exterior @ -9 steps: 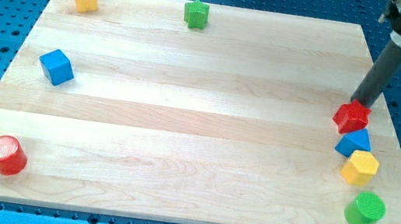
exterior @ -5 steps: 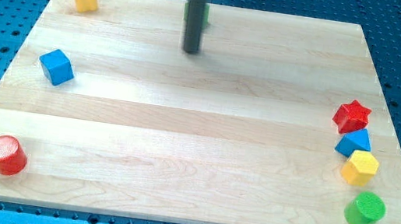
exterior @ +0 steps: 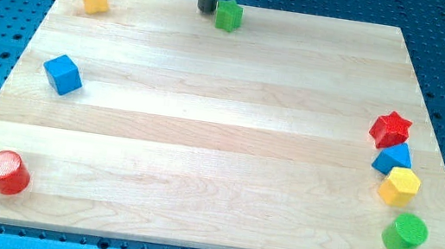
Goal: Push the green star to the top side of the red star
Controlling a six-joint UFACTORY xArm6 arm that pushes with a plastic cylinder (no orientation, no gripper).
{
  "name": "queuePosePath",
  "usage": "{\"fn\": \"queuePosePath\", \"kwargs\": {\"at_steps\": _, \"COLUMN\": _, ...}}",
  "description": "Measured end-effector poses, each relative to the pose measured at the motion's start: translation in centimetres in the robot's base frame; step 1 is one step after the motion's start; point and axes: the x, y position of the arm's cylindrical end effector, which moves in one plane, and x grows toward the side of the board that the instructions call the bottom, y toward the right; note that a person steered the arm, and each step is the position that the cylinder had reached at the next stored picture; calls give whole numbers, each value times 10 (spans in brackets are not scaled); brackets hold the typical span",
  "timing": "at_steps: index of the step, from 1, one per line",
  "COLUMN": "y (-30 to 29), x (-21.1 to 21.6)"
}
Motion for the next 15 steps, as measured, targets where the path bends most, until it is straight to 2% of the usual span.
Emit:
{"fn": "queuePosePath", "kwargs": {"at_steps": 1, "y": 25, "x": 21}}
{"fn": "queuePosePath", "kwargs": {"at_steps": 3, "y": 124, "x": 103}}
{"fn": "queuePosePath", "kwargs": {"at_steps": 4, "y": 154, "x": 135}}
{"fn": "queuePosePath", "kwargs": {"at_steps": 5, "y": 120, "x": 125}}
{"fn": "queuePosePath", "kwargs": {"at_steps": 6, "y": 110, "x": 130}}
{"fn": "queuePosePath", "kwargs": {"at_steps": 8, "y": 237, "x": 144}}
{"fn": "queuePosePath", "kwargs": {"at_steps": 9, "y": 202, "x": 131}}
{"fn": "queuePosePath", "kwargs": {"at_steps": 10, "y": 166, "x": 143}}
{"fn": "queuePosePath", "kwargs": {"at_steps": 11, "y": 164, "x": 161}}
{"fn": "queuePosePath", "kwargs": {"at_steps": 13, "y": 215, "x": 170}}
{"fn": "queuePosePath", "kwargs": {"at_steps": 14, "y": 202, "x": 177}}
{"fn": "queuePosePath", "kwargs": {"at_steps": 15, "y": 200, "x": 202}}
